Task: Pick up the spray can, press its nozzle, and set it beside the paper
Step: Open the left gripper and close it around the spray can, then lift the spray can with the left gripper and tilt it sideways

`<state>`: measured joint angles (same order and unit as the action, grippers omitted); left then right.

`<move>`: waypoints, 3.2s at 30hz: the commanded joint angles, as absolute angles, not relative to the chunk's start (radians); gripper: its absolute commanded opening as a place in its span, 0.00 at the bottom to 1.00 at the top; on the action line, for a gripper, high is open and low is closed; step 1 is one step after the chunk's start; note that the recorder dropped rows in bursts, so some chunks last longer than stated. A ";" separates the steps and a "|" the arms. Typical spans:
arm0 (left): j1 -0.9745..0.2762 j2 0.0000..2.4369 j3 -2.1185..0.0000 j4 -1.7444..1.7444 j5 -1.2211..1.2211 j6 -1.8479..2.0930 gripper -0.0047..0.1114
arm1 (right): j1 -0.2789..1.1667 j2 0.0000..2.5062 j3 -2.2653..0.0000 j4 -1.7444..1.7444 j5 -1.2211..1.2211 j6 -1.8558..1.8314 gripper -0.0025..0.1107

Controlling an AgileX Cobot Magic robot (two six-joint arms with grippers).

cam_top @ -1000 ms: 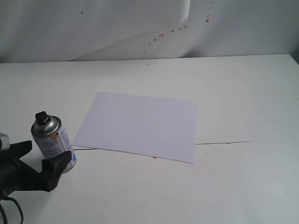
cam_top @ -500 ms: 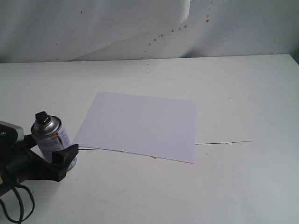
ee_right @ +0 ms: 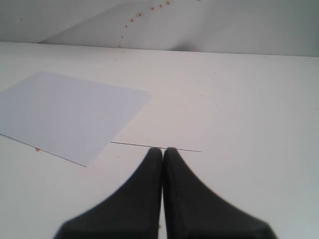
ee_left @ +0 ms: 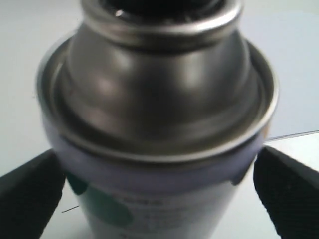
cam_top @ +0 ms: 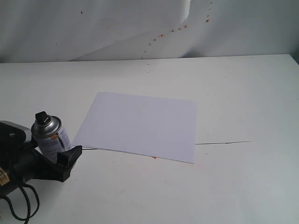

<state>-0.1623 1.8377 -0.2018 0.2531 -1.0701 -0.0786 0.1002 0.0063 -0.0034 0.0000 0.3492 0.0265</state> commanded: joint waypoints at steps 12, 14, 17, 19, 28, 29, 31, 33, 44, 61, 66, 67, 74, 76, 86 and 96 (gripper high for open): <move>-0.168 1.843 -0.221 0.241 -1.120 -0.051 0.86 | 0.104 0.000 0.000 -0.008 0.350 0.026 0.02; -0.168 1.843 -0.221 0.241 -1.120 -0.051 0.86 | 0.104 0.000 0.000 -0.008 0.350 0.026 0.02; -0.168 1.843 -0.224 0.241 -1.118 -0.051 0.86 | 0.104 0.000 0.000 -0.008 0.350 0.026 0.02; -0.168 1.843 -0.225 0.241 -1.118 -0.051 0.86 | 0.104 0.000 0.000 -0.008 0.350 0.026 0.02; -0.168 1.843 -0.226 0.241 -1.072 -0.051 0.82 | 0.104 0.000 0.000 -0.008 0.350 0.026 0.02; -0.168 1.843 -0.226 0.241 -1.072 -0.051 0.79 | 0.104 0.000 0.000 -0.008 0.350 0.026 0.02; -0.168 1.843 -0.226 0.241 -1.072 -0.051 0.71 | 0.104 0.000 0.000 -0.008 0.350 0.026 0.02; -0.168 1.843 -0.226 0.241 -1.072 -0.051 0.62 | 0.104 0.000 0.000 -0.008 0.350 0.026 0.02; -0.168 1.843 -0.226 0.315 -1.072 -0.051 0.04 | 0.104 0.000 0.000 -0.008 0.350 0.026 0.02; -0.168 1.628 -0.239 0.193 -0.910 -0.106 0.04 | 0.104 0.000 0.000 -0.008 0.350 0.026 0.02; -0.176 1.495 -0.356 0.360 -0.588 -0.223 0.04 | 0.104 0.000 0.000 -0.008 0.350 0.026 0.02; -0.186 1.475 -0.390 0.395 -0.519 -0.245 0.04 | 0.104 0.000 0.000 -0.008 0.350 0.026 0.02; -0.256 1.457 -0.602 0.507 -0.125 -0.260 0.04 | 0.104 0.000 0.000 -0.008 0.350 0.026 0.02; -0.273 1.462 -0.639 0.536 -0.091 -0.260 0.04 | 0.104 0.000 0.000 -0.008 0.350 0.026 0.02; -0.383 1.557 -0.845 0.541 0.191 -0.098 0.04 | 0.104 0.000 0.000 -0.008 0.350 0.026 0.02; -0.470 1.686 -1.028 0.526 0.354 0.216 0.04 | 0.104 0.000 0.000 -0.008 0.350 0.026 0.02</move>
